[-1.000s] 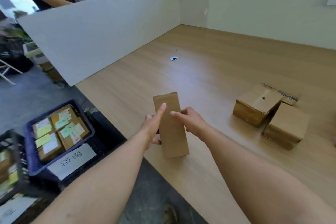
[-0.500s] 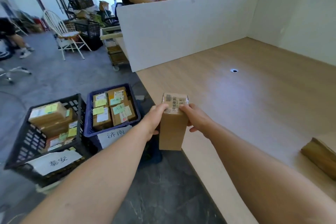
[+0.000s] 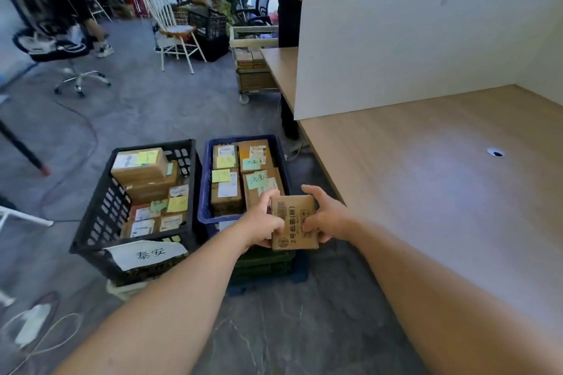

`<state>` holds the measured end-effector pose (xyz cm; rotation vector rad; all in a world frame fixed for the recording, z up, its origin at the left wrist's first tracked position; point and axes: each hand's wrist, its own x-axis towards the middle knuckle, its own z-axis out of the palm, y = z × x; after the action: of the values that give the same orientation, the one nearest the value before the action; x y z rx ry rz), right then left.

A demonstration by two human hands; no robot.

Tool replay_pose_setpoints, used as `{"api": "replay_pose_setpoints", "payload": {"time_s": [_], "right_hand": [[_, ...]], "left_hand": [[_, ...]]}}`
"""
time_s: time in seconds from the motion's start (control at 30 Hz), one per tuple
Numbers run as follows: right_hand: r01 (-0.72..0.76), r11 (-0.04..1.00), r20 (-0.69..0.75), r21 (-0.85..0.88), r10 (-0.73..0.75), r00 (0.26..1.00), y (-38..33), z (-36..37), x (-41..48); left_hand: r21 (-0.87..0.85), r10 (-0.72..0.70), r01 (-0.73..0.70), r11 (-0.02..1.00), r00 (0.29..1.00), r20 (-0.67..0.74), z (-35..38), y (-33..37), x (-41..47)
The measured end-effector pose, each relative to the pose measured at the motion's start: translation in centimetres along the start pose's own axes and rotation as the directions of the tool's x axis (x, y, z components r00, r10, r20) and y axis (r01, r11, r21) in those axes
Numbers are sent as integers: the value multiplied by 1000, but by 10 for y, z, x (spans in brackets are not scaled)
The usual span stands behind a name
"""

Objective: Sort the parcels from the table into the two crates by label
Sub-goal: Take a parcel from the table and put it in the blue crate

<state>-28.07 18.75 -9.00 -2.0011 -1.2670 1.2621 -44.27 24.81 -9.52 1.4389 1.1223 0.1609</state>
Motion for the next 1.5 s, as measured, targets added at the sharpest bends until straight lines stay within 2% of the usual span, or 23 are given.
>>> {"api": "replay_pose_setpoints", "payload": {"time_s": [0.13, 0.33, 0.53, 0.73, 0.83, 1.13, 1.3, 1.5], "right_hand": [[4, 999, 18, -54, -3, 1000, -20, 23, 37], [-14, 998, -5, 61, 15, 1000, -47, 59, 80], [-11, 1000, -85, -22, 9, 996, -63, 87, 116], [36, 999, -106, -33, -39, 994, -75, 99, 140], [43, 997, -99, -69, -50, 994, -74, 100, 159], [79, 988, 56, -136, -71, 996, -84, 103, 238], [113, 980, 152, -164, -88, 984, -86, 109, 286], [79, 980, 217, -183, -38, 976, -72, 102, 329]], "left_hand": [[-47, -35, 33, 998, 999, -41, -40, -16, 17], [-110, -53, 37, 993, 988, -147, -92, -44, 39], [-48, 5, -16, 999, 975, -224, -126, -69, 55], [66, 82, -66, 996, 956, -281, -145, -79, 71], [130, 84, -46, 990, 951, -299, -149, -84, 86], [133, -57, 115, 984, 924, -379, -180, -87, 140], [106, -170, 236, 966, 886, -432, -200, -88, 177], [60, -261, 310, 949, 877, -405, -195, -91, 214]]}}
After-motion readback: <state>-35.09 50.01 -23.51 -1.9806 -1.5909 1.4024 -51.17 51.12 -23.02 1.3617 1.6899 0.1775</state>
